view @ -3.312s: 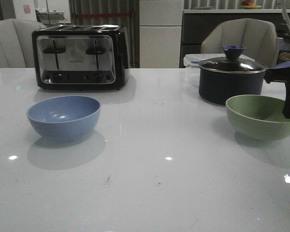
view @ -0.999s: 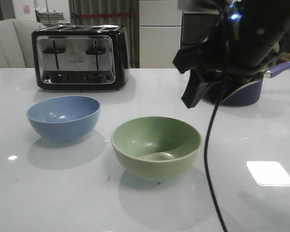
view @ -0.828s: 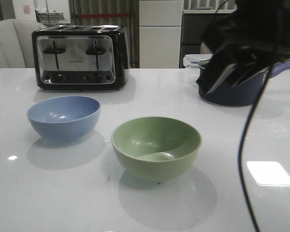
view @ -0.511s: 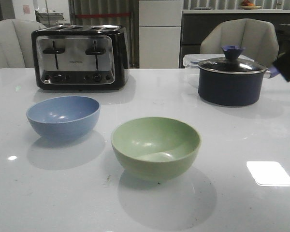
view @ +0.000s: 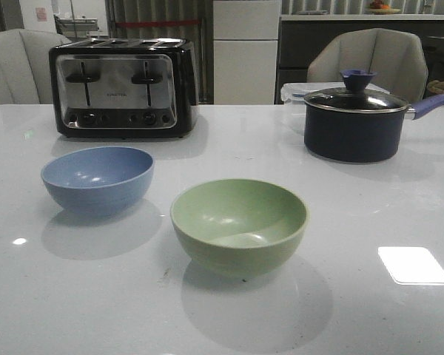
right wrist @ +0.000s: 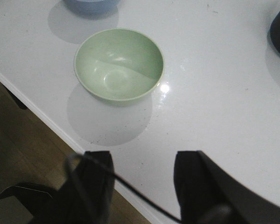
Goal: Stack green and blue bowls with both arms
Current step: 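Release the green bowl and lift the right gripper away, then reach the left gripper down and grasp the light blue bowl rim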
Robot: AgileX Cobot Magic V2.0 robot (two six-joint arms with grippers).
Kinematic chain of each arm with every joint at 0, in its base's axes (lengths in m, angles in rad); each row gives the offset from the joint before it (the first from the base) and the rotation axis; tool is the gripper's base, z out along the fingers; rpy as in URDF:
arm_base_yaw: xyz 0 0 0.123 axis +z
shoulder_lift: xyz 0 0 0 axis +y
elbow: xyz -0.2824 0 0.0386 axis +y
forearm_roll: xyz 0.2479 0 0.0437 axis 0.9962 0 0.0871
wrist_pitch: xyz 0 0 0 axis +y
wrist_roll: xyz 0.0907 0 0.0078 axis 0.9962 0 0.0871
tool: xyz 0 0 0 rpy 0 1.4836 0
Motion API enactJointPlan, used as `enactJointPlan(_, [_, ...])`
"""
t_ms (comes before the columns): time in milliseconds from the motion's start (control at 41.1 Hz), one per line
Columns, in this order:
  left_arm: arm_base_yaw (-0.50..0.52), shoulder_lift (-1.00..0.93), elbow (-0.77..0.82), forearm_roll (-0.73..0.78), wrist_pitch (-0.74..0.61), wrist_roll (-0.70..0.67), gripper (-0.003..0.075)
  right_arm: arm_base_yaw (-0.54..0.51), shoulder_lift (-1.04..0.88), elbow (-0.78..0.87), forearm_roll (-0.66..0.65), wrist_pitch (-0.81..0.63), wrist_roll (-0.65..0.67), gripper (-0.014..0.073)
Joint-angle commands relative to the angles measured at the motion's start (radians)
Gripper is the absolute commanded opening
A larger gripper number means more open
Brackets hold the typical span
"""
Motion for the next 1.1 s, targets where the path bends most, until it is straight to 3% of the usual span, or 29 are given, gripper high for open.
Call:
enactJointPlan(0, [-0.012, 0.105, -0.082, -0.023, -0.080, 0.000, 0.0507, -0.001, -0.004, -0.027, -0.004, -0.055, -0.012, 0.0425])
enactJointPlan(463, [-0.012, 0.618, -0.356, -0.020, -0.178, 0.000, 0.0507, -0.001, -0.004, -0.027, -0.004, -0.054, -0.012, 0.0425])
enactJointPlan(852, [-0.012, 0.856, -0.526, -0.015, -0.210, 0.000, 0.0507, -0.001, -0.004, -0.027, -0.004, -0.054, -0.012, 0.0425])
enactJointPlan(950, [-0.012, 0.878, -0.538, -0.015, -0.219, 0.000, 0.0461, -0.001, -0.004, -0.027, -0.004, -0.054, -0.012, 0.0425])
enactJointPlan(1072, [-0.012, 0.880, -0.538, -0.015, -0.225, 0.000, 0.0346, -0.001, -0.004, -0.027, -0.004, -0.054, -0.012, 0.0425])
